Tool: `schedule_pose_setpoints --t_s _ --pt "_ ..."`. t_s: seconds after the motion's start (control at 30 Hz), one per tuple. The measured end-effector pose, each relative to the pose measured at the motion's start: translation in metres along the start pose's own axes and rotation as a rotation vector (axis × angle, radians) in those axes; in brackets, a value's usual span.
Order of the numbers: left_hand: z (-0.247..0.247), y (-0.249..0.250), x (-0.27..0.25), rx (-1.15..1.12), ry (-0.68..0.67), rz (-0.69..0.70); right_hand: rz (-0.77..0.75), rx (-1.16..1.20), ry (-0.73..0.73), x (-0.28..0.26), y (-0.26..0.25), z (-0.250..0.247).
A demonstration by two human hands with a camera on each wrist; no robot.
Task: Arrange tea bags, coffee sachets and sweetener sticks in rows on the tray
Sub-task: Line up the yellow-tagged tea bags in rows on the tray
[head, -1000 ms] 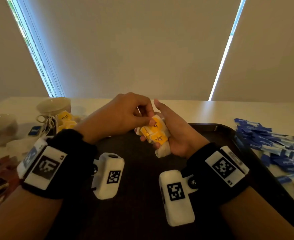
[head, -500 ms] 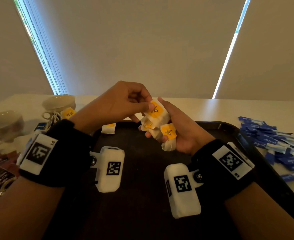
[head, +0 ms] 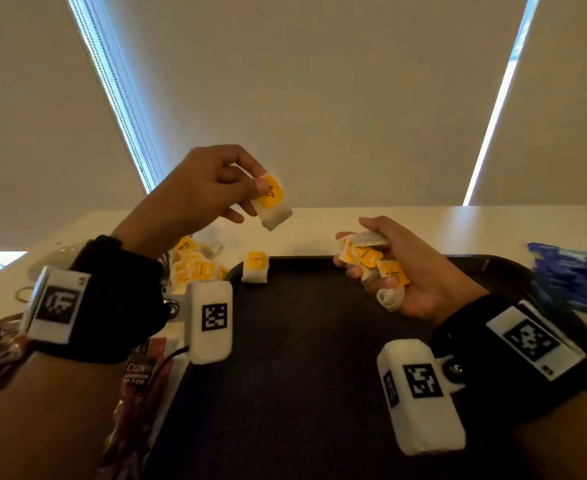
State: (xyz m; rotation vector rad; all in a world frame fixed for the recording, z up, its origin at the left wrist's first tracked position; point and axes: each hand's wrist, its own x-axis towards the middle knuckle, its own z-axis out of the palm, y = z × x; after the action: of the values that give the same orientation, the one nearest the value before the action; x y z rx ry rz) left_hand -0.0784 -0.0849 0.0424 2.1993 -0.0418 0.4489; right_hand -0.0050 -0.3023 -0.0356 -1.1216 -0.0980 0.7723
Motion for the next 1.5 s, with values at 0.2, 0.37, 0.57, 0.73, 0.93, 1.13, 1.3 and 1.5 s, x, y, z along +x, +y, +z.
schedule_pose_setpoints --t_s 0.2,0.37,0.57,0.73,0.93,1.13,1.3,1.5 --pt "0.000 -0.038 0.016 0.336 -0.525 -0.154 -0.012 -0.004 0.018 0.000 0.001 0.001" --pt "0.006 -0.065 0.020 0.441 -0.628 -0.254 -0.003 -0.037 0.018 0.001 0.001 -0.001" --pt "0.013 -0.085 0.027 0.524 -0.595 -0.191 0.004 -0.048 0.015 0.002 0.000 -0.002" --pt "0.015 -0.091 0.030 0.568 -0.521 -0.182 0.005 -0.065 0.025 0.002 0.000 -0.001" --pt "0.020 -0.096 0.029 0.609 -0.437 -0.141 0.003 -0.072 0.029 0.002 0.000 -0.001" --pt "0.016 -0.079 0.021 0.579 -0.342 -0.063 0.008 -0.079 0.031 0.003 0.000 0.001" --pt "0.022 -0.071 0.010 0.733 -0.513 -0.079 0.015 -0.089 0.032 0.002 0.001 0.002" --pt "0.028 -0.076 0.011 0.772 -0.491 -0.080 0.015 -0.095 0.014 0.000 0.002 0.003"
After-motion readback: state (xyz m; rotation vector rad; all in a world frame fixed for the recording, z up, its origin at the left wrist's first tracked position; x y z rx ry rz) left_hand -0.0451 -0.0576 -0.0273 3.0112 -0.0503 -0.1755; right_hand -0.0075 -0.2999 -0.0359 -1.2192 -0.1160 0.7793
